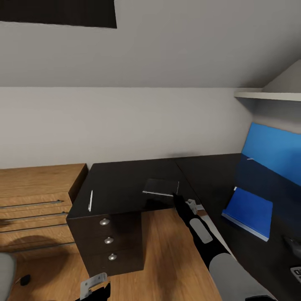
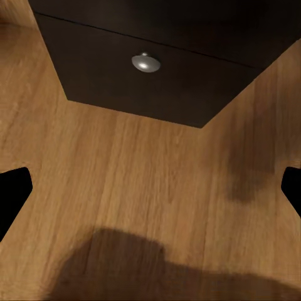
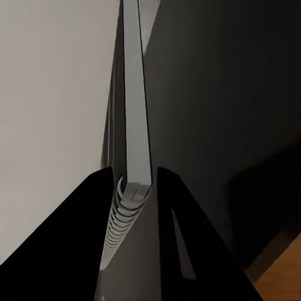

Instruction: In the bedroom, organize the workspace by keeping the computer under the desk, ensuring the monitor is on the desk, placing the keyboard on the desk next to the monitor, placing the mouse on the desk next to the keyboard, moving the folder from the swivel chair onto the desk next to the mouse, stacking the notebook on top of the folder with the pen on top of the notebook, and positioning the swivel chair next to the desk.

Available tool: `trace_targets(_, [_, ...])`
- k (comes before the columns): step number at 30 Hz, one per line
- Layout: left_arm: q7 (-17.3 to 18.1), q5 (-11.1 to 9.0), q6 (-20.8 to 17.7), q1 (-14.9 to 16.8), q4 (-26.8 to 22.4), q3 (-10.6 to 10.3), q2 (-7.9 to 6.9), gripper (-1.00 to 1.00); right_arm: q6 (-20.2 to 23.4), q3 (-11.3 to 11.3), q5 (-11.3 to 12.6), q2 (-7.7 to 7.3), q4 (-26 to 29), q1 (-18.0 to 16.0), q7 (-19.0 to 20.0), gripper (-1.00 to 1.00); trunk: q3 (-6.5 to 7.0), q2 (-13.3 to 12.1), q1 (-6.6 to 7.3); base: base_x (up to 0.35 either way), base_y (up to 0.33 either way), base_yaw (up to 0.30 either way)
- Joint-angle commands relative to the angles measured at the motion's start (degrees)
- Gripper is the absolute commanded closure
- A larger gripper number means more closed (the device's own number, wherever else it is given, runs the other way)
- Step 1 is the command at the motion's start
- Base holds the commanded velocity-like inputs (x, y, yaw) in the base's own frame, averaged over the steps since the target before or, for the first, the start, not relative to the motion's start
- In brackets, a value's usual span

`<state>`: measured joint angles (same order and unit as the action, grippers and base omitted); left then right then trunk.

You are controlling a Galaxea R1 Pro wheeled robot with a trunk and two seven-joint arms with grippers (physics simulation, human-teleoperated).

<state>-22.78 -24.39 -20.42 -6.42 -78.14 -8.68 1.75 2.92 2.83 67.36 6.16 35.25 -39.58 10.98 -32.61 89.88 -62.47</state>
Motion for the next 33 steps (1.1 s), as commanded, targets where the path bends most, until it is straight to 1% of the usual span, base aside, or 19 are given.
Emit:
trace_targets(1, [-0.4, -0.5, -0.1, 0.0, 0.7, -0.1, 0.01, -1.0, 0.2, 0.1, 0.6, -0.22, 0.5, 0.0, 0.1, 1.0, 0.14, -0.4, 0.23, 0.0, 0.0, 0.0])
trace_targets(2, [-0.4, -0.5, -0.1, 0.0, 3.8, -0.3, 0.05, -1.0, 0.2, 0.0, 0.6, -0.99, 2.9, 0.2, -0.2, 1.0, 0.32, -0.8, 0.45, 0.0, 0.0, 0.0])
trace_targets(4, [-0.4, -0.4, -0.1, 0.0, 6.7, -0.6, 0.03, -1.0, 0.3, 0.0, 0.6, -1.78, 5.7, 0.6, -0.9, 1.0, 0.68, -1.6, 0.88, 0.0, 0.0, 0.0])
trace_targets(8, [-0.4, -0.4, 0.0, 0.0, 9.5, -0.8, -0.02, -1.0, 0.4, -0.1, 0.7, -3.25, 9.4, 1.3, -3.4, 1.0, 1.39, -3.2, 1.76, 0.0, 0.0, 0.0])
trace_targets(9, [-0.5, -0.3, 0.0, 0.0, 10.4, -0.8, -0.07, -1.0, 0.5, -0.3, 0.9, -3.97, 10.4, 1.4, -4.5, 1.0, 1.39, -3.2, 1.76, 0.0, 0.0, 0.0])
trace_targets(11, [-0.5, -0.3, 0.1, 0.0, 11.4, -0.8, -0.11, -1.0, 0.6, -0.5, 1.5, -4.66, 11.2, 1.5, -5.2, 1.0, 1.39, -3.2, 1.76, 0.0, 0.0, 0.0])
trace_targets(12, [-0.5, -0.2, 0.1, 0.0, 12.5, -0.8, -0.18, -1.0, 0.6, -0.6, 2.5, -5.22, 11.7, 1.5, -5.8, 1.0, 1.39, -3.2, 1.76, 0.0, 0.0, 0.0])
trace_targets(13, [-0.5, -0.2, 0.2, 0.0, 13.0, -0.7, -0.21, -1.0, 0.7, -0.6, 3.1, -5.42, 11.9, 1.6, -5.9, 1.0, 1.39, -3.2, 1.76, 0.0, 0.0, 0.0])
trace_targets(14, [-0.5, -0.1, 0.3, 0.0, 14.3, -0.7, -0.29, -1.0, 0.8, -0.7, 5.0, -5.85, 12.3, 1.7, -6.3, 1.0, 1.39, -3.2, 1.76, 0.0, 0.0, 0.0])
trace_targets(16, [-0.5, 0.0, 1.0, 0.0, 15.1, -0.6, -0.36, -1.0, 0.8, -0.8, 6.4, -6.07, 12.5, 1.8, -6.6, 1.0, 1.39, -3.2, 1.76, 0.0, 0.0, 0.0])
trace_targets(17, [-0.5, 0.0, 2.2, 0.0, 15.4, -0.6, -0.39, -1.0, 0.8, -0.7, 6.9, -6.11, 12.6, 1.9, -6.7, 1.0, 1.39, -3.2, 1.76, 0.0, 0.0, 0.0])
trace_targets(21, [-0.4, 0.4, 5.8, 0.0, 16.2, -0.7, -0.41, -1.0, 0.7, -0.7, 7.5, -6.1, 12.6, 2.0, -6.8, 1.0, 1.39, -3.2, 1.76, 0.0, 0.0, 0.0])
trace_targets(22, [-0.4, 1.1, 7.6, 0.0, 17.0, -0.7, -0.4, -1.0, 0.6, -0.7, 7.6, -6.05, 12.6, 2.0, -6.8, 1.0, 1.39, -3.2, 1.76, 0.0, 0.0, 0.0])
trace_targets(23, [-0.5, 4.5, 11.1, 0.0, 19.6, -0.8, -0.19, -1.0, 0.5, -0.8, 7.8, -6.0, 12.7, 2.0, -6.8, 1.0, 1.39, -3.2, 1.76, 0.0, 0.0, 0.0])
trace_targets(24, [-0.5, 6.1, 12.2, 0.0, 20.3, -0.8, -0.12, -1.0, 0.5, -0.8, 7.8, -6.0, 12.7, 2.0, -6.9, 1.0, 1.39, -3.2, 1.76, 0.0, 0.0, 0.0])
trace_targets(27, [-0.5, 8.4, 14.0, 0.0, 21.0, -0.8, -0.04, -1.0, 0.4, -0.8, 7.9, -6.03, 12.7, 2.0, -6.8, 1.0, 1.39, -3.2, 1.76, 0.0, 0.0, -0.023])
trace_targets(29, [-0.5, 9.2, 14.9, 0.0, 21.3, -0.7, -0.02, -1.0, 0.4, -0.8, 7.9, -6.05, 12.7, 2.0, -6.8, 1.0, 1.37, -3.2, 1.76, 0.0, 0.0, -0.116])
trace_targets(33, [-0.5, 9.8, 15.7, 0.0, 21.5, -0.7, 0.0, -1.0, 0.4, -0.8, 7.9, -6.06, 12.7, 2.0, -6.9, 1.0, 1.28, -3.2, 1.76, 0.0, 0.0, -0.199])
